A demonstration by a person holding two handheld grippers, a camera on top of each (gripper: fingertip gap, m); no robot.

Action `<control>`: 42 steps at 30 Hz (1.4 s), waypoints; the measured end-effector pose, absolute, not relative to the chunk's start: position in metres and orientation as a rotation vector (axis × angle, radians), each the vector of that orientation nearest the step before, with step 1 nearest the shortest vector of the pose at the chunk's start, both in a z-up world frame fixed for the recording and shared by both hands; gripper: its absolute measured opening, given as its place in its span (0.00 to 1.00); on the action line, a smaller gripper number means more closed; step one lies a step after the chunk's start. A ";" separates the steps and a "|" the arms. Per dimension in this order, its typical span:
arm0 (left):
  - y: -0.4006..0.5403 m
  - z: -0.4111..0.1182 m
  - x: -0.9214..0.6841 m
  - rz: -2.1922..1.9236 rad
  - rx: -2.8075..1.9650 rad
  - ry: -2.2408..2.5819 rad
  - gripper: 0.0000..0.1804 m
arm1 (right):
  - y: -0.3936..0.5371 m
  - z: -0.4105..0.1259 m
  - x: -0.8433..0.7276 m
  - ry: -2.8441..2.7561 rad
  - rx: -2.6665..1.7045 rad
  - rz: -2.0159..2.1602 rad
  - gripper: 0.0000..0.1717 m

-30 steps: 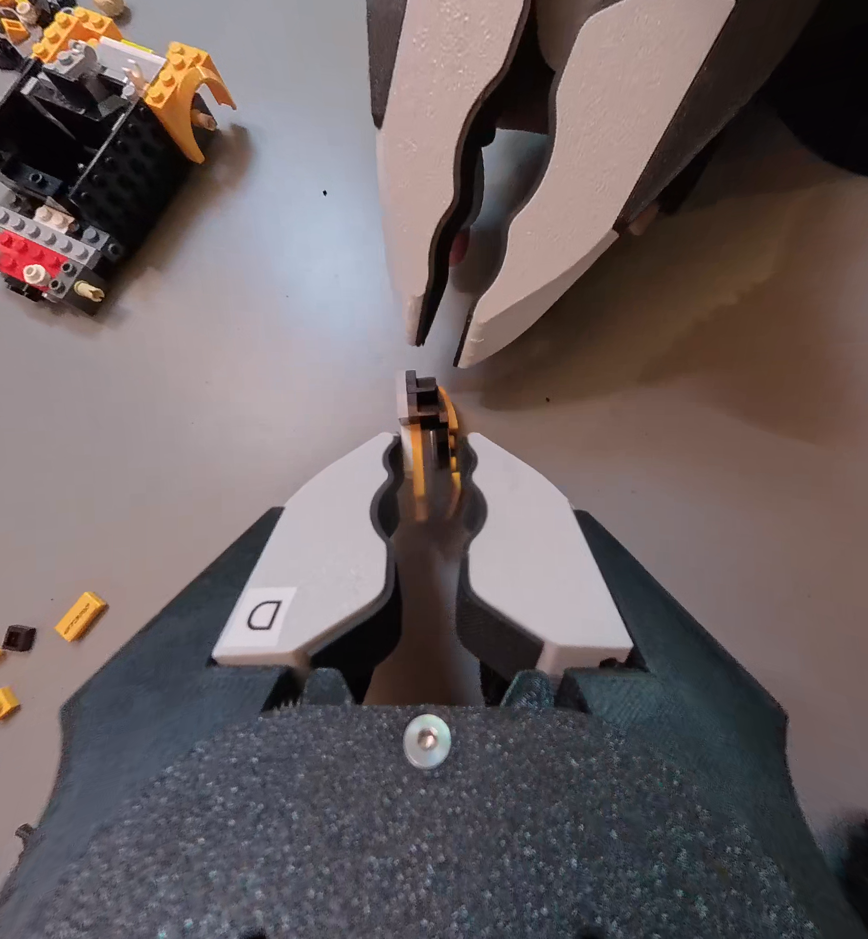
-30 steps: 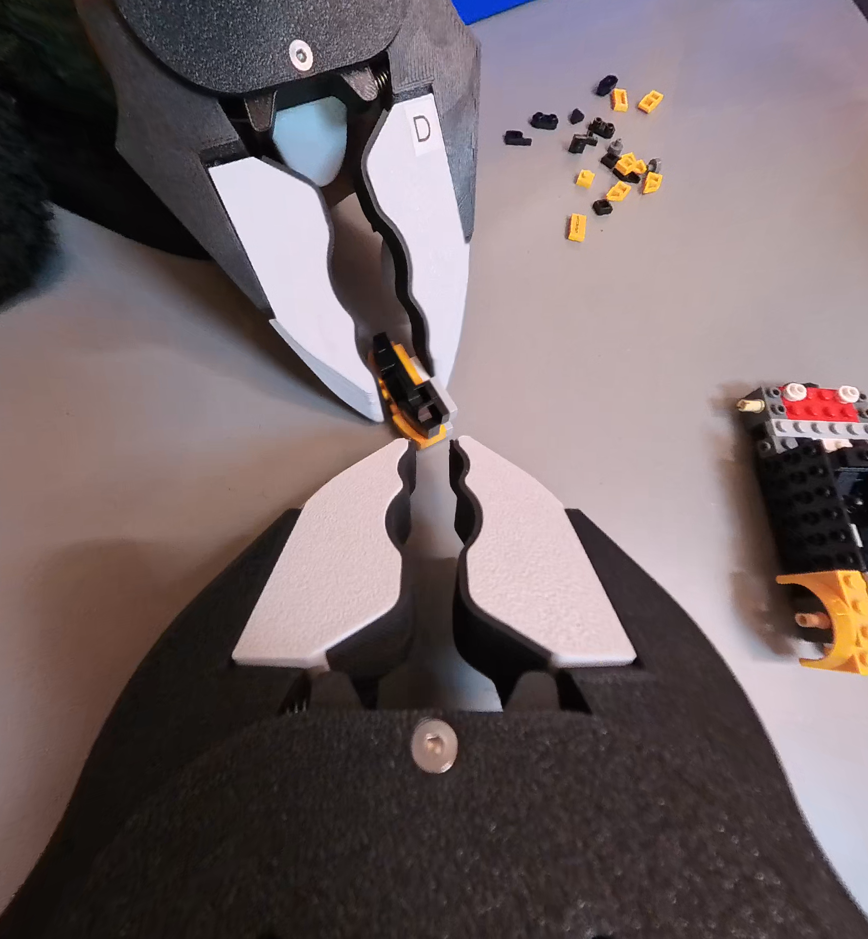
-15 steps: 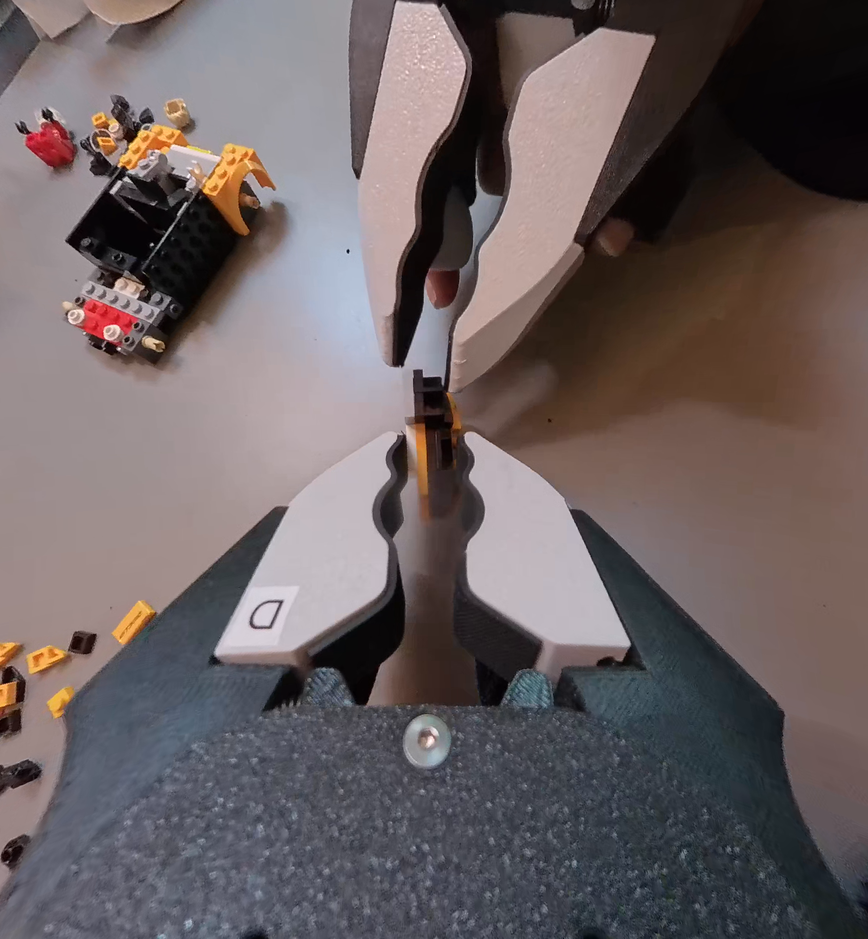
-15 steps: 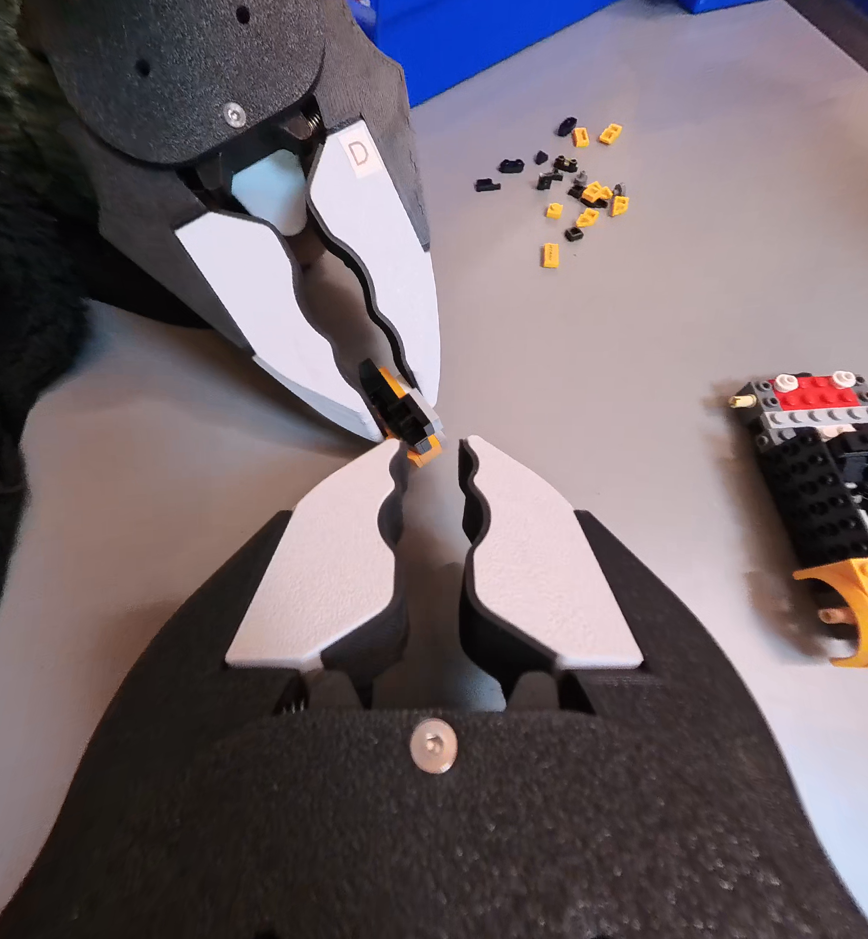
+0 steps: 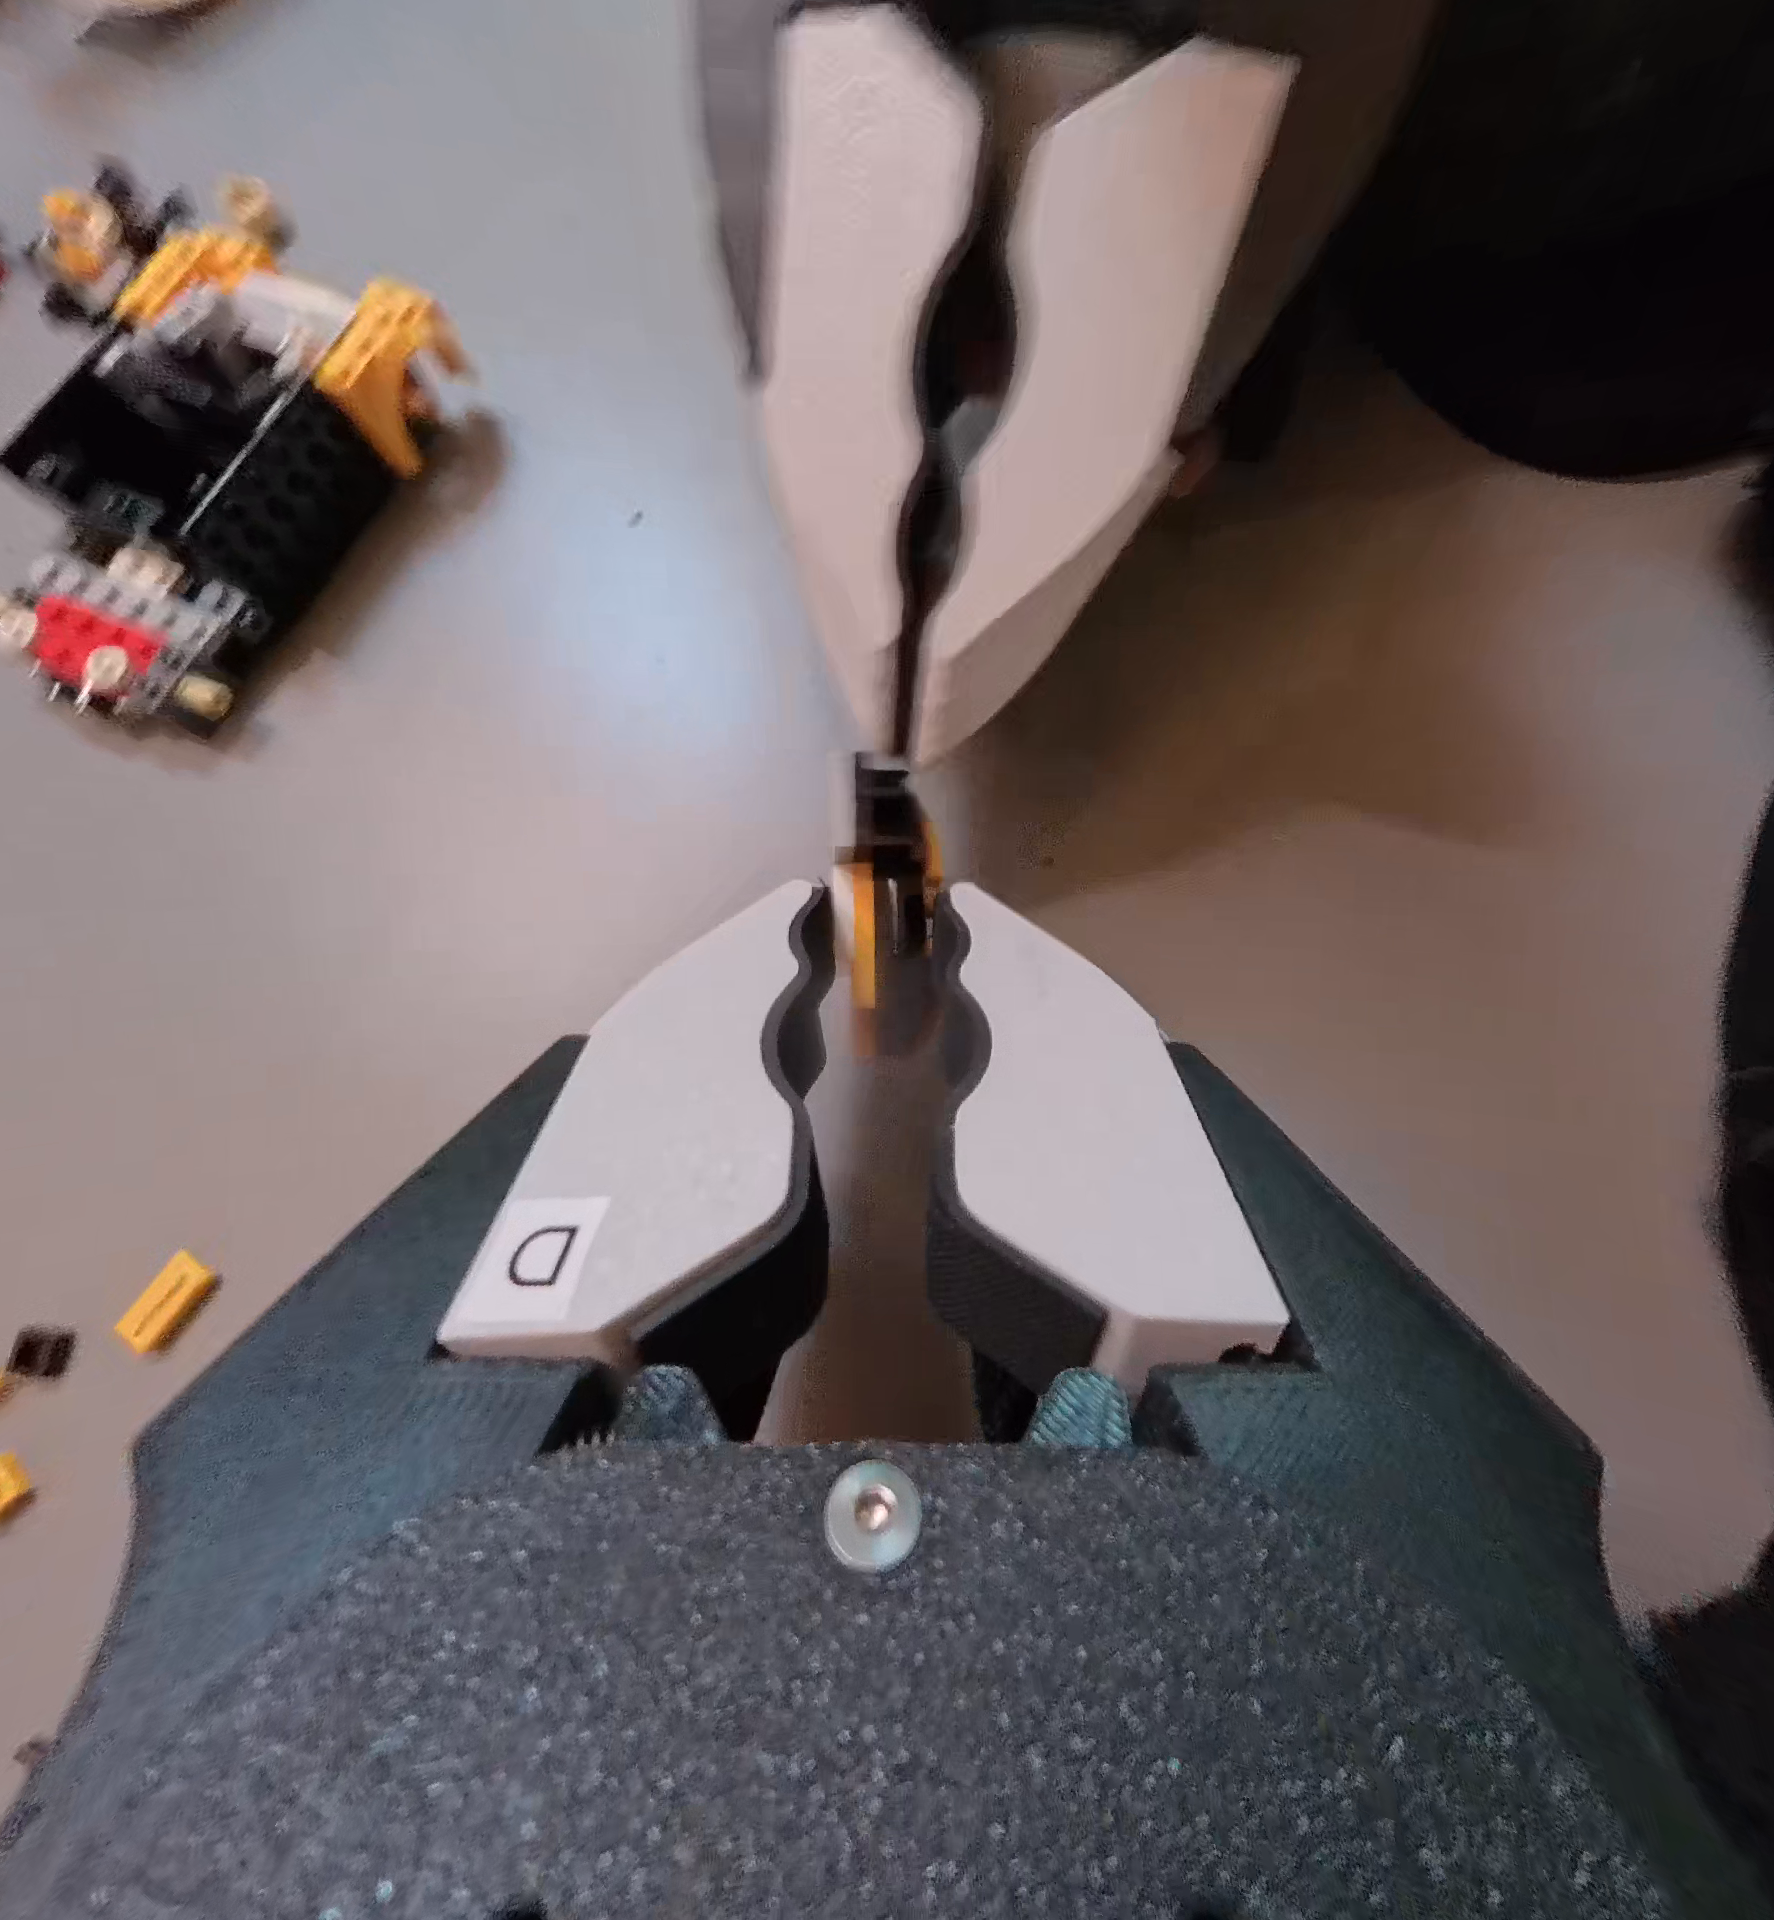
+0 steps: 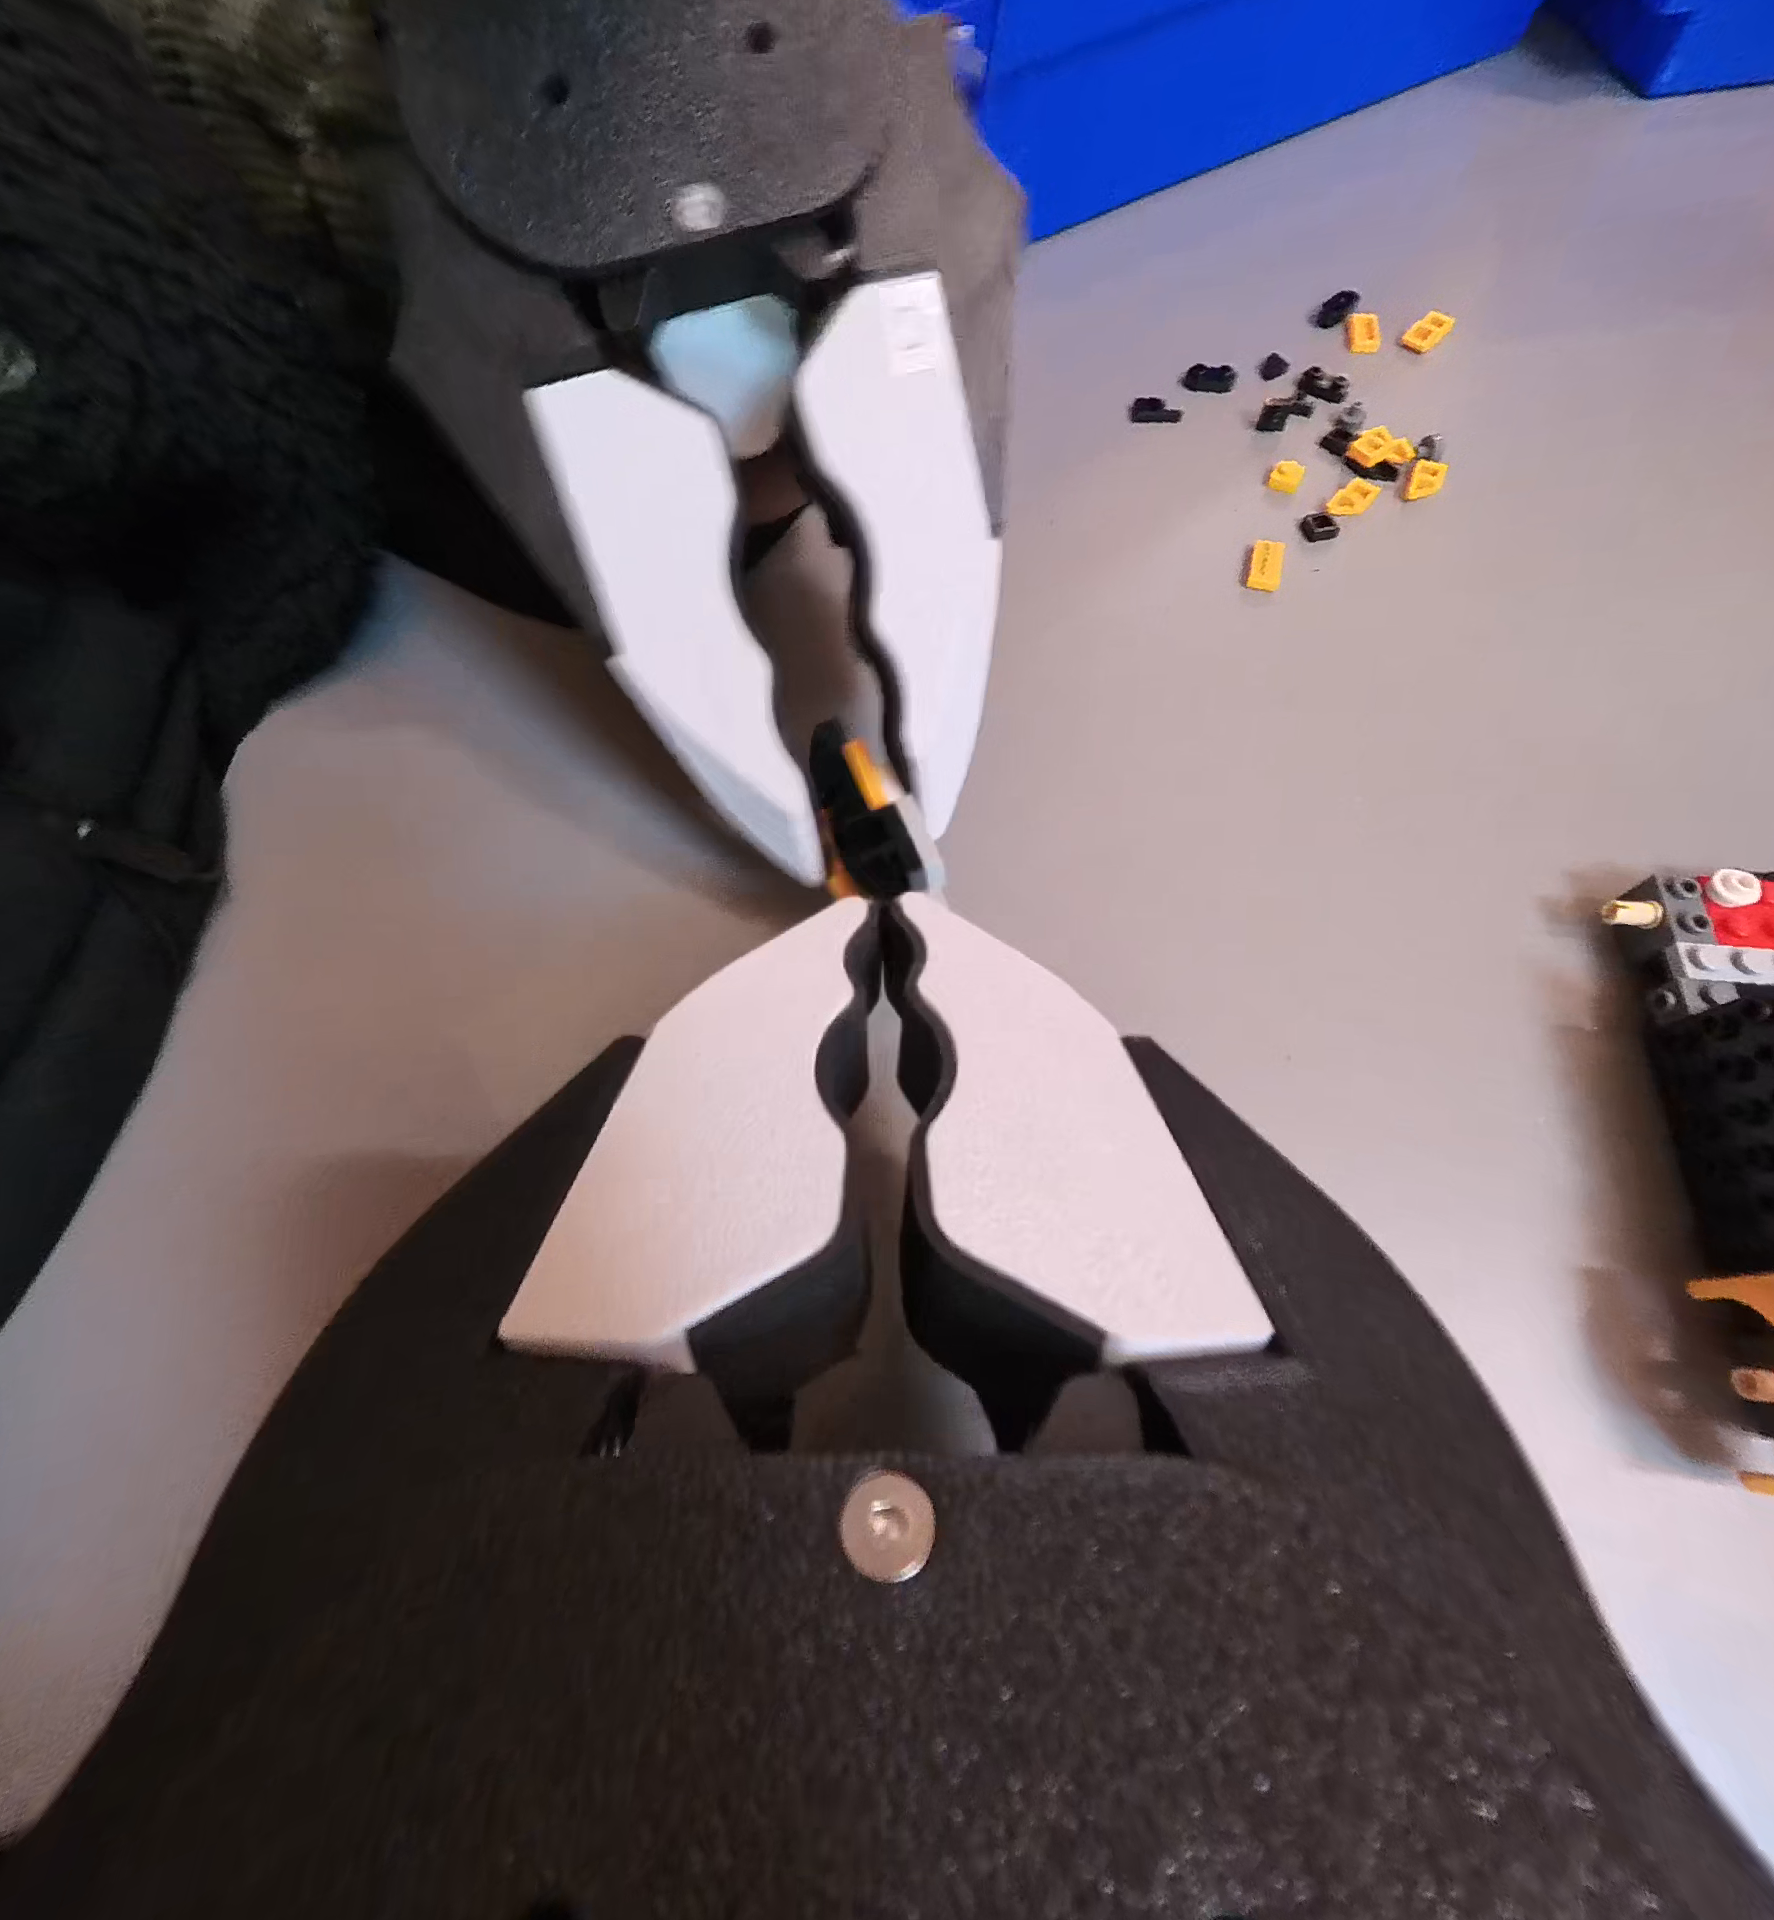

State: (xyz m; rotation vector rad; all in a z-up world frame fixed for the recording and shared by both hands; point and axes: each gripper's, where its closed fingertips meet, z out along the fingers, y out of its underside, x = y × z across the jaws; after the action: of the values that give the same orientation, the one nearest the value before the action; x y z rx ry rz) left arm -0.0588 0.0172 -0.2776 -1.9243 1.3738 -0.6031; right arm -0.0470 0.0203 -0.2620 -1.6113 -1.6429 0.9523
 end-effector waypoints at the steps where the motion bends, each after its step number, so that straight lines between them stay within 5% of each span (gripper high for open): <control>1: 0.017 -0.280 -0.062 -0.619 -1.947 1.379 0.10 | 0.028 -0.264 -0.044 -1.629 -1.619 0.893 0.00; 8: 0.021 -0.274 -0.064 -0.691 -1.956 1.300 0.10 | 0.035 -0.254 -0.039 -1.573 -1.621 0.873 0.00; 15: 0.028 -0.268 -0.061 -0.564 -1.858 1.303 0.10 | 0.031 -0.249 -0.057 -1.426 -1.707 0.964 0.12; 42: 0.007 -0.271 -0.061 -0.663 -1.813 1.464 0.10 | 0.013 -0.241 -0.033 -1.716 -1.402 0.898 0.07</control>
State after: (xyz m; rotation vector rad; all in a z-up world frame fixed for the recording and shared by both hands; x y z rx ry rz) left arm -0.0610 0.0065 -0.2705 -1.8131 1.4642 -0.6630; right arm -0.0327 0.0130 -0.2411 -1.4018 -1.7156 0.8982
